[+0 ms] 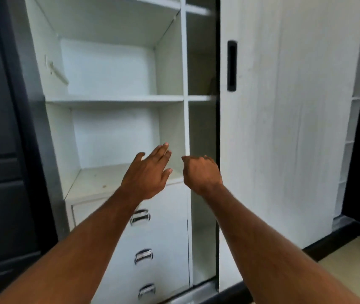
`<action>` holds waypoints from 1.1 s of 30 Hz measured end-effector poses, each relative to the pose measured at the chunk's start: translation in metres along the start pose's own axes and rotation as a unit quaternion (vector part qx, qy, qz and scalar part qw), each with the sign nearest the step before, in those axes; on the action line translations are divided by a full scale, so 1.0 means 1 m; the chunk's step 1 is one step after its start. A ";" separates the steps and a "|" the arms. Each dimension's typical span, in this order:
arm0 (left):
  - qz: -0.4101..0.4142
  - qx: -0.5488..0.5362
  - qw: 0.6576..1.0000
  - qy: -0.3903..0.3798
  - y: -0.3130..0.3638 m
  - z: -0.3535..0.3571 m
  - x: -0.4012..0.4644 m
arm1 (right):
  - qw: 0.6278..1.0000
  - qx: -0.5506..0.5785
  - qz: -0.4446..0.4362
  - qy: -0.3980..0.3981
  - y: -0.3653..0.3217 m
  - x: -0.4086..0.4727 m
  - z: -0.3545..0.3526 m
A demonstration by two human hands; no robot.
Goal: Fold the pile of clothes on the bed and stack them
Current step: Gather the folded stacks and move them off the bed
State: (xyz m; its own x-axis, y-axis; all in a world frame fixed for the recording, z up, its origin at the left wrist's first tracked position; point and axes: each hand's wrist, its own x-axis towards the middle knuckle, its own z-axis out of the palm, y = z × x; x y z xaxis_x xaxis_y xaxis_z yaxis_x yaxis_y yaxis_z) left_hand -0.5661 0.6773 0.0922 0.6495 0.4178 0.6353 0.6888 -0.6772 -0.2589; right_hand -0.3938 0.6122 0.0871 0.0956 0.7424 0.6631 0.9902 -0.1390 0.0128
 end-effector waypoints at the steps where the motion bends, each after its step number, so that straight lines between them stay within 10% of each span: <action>1: 0.015 0.006 1.000 0.008 0.004 0.000 0.012 | 0.999 -0.012 0.005 0.031 0.009 0.005 -0.004; 14: 0.151 0.068 0.986 0.014 0.005 0.054 0.254 | 0.990 -0.029 0.059 0.125 0.198 0.176 -0.003; 23: 0.298 0.167 0.938 0.061 -0.001 -0.061 0.443 | 0.984 0.141 0.106 -0.014 0.213 0.282 -0.076; 33: 0.389 0.258 0.880 -0.085 0.002 -0.097 0.535 | 0.857 0.417 0.301 -0.030 0.183 0.311 -0.098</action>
State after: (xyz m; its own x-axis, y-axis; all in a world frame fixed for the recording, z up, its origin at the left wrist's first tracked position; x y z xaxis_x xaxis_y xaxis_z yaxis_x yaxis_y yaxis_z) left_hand -0.2482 0.8408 0.5020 0.9978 0.0641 0.0139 0.0413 -0.4506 -0.8917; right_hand -0.1927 0.7533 0.3691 0.5951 0.7366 0.3213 0.4859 -0.0113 -0.8740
